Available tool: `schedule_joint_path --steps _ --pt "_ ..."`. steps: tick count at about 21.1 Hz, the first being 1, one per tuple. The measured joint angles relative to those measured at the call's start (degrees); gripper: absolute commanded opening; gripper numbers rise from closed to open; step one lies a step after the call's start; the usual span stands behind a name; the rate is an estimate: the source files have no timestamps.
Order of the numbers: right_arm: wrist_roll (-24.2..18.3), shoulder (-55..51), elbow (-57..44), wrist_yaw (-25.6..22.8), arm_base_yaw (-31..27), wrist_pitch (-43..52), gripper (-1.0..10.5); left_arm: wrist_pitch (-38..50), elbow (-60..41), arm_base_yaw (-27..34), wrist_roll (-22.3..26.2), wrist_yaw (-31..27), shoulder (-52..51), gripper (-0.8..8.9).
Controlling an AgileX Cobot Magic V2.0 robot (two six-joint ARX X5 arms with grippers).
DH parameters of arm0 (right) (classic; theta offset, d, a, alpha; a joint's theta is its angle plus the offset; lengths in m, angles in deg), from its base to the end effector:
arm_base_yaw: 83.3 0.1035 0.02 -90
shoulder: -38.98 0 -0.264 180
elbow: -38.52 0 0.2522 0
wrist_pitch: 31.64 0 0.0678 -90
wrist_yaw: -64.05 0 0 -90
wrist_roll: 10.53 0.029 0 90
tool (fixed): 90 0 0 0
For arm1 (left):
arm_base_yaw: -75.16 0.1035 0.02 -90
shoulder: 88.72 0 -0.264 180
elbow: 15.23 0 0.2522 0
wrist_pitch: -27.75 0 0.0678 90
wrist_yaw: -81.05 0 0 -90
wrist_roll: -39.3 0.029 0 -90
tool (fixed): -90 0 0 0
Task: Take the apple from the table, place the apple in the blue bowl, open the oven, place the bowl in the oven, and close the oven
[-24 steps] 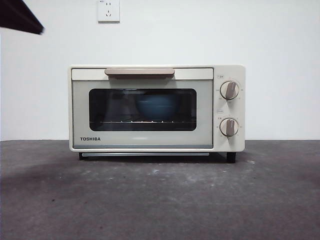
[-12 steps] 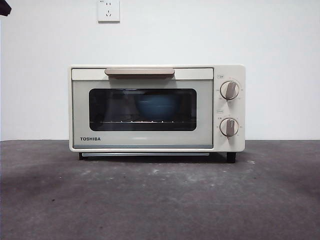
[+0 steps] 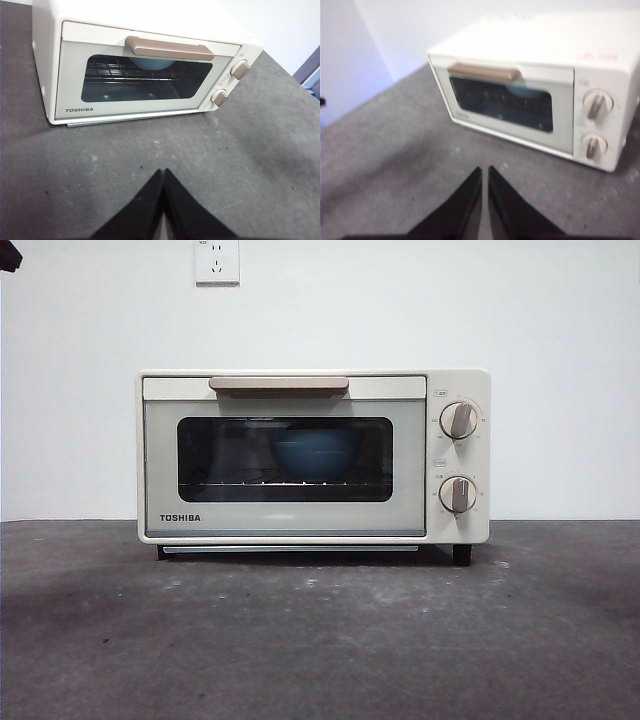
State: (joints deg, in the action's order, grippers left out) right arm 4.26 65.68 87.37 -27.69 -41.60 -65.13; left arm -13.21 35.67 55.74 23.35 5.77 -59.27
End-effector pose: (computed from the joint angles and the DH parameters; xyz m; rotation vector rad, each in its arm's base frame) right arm 0.0847 0.0743 0.2982 0.1721 0.2758 0.6659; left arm 0.1062 -0.0452 0.2935 -0.2533 0.4250 -0.5379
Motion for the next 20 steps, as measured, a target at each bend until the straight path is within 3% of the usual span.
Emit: schedule_joint_path --steps 13,17,20 --pt "0.0 0.0 0.0 0.0 0.0 3.8 0.1 0.0 0.0 0.0 0.0 0.0 0.0 0.07" --pt "0.0 0.0 0.0 0.0 0.0 3.8 0.1 0.6 0.0 0.0 5.2 -2.1 0.0 0.07" --pt "0.0 0.0 0.0 0.0 0.0 3.8 0.1 2.3 0.0 1.3 10.7 -8.7 -0.8 0.07"
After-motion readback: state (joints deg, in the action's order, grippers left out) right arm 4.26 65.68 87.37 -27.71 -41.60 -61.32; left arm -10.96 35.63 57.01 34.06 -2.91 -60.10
